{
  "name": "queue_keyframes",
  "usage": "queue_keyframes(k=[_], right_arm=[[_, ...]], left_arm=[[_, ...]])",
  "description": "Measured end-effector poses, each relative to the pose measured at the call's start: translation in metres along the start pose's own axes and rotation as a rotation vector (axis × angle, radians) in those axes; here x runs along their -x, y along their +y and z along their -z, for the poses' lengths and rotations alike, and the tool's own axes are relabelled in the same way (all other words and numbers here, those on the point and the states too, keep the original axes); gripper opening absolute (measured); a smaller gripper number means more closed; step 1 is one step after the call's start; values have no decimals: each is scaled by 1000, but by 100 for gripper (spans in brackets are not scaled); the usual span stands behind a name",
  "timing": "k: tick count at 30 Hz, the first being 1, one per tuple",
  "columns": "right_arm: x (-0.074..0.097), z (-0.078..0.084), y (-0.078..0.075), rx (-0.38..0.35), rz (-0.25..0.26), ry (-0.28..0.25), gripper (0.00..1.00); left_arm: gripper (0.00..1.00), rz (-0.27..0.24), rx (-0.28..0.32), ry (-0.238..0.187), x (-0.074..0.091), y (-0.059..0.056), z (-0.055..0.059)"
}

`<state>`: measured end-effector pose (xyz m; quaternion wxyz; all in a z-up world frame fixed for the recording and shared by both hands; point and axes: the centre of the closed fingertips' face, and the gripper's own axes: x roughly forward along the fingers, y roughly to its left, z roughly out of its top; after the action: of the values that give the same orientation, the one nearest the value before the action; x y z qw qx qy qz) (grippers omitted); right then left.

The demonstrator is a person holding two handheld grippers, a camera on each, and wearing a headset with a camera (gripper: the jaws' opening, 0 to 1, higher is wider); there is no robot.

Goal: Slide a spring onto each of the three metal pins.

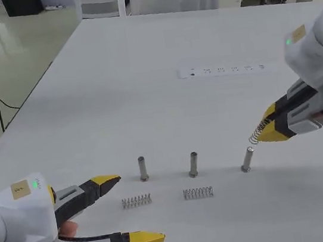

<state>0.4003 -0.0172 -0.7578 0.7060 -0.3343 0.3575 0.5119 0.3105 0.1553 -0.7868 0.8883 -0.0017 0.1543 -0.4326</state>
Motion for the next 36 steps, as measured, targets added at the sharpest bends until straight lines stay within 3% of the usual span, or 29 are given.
queue_keyframes(k=[9, 36], right_arm=[[-14, 9, -6, 7, -21, 67, 8], [-45, 22, -7, 18, -58, 144, 8]], left_arm=[[77, -6, 2, -7, 0, 2, 1], [76, -12, 8, -11, 1, 10, 4]])
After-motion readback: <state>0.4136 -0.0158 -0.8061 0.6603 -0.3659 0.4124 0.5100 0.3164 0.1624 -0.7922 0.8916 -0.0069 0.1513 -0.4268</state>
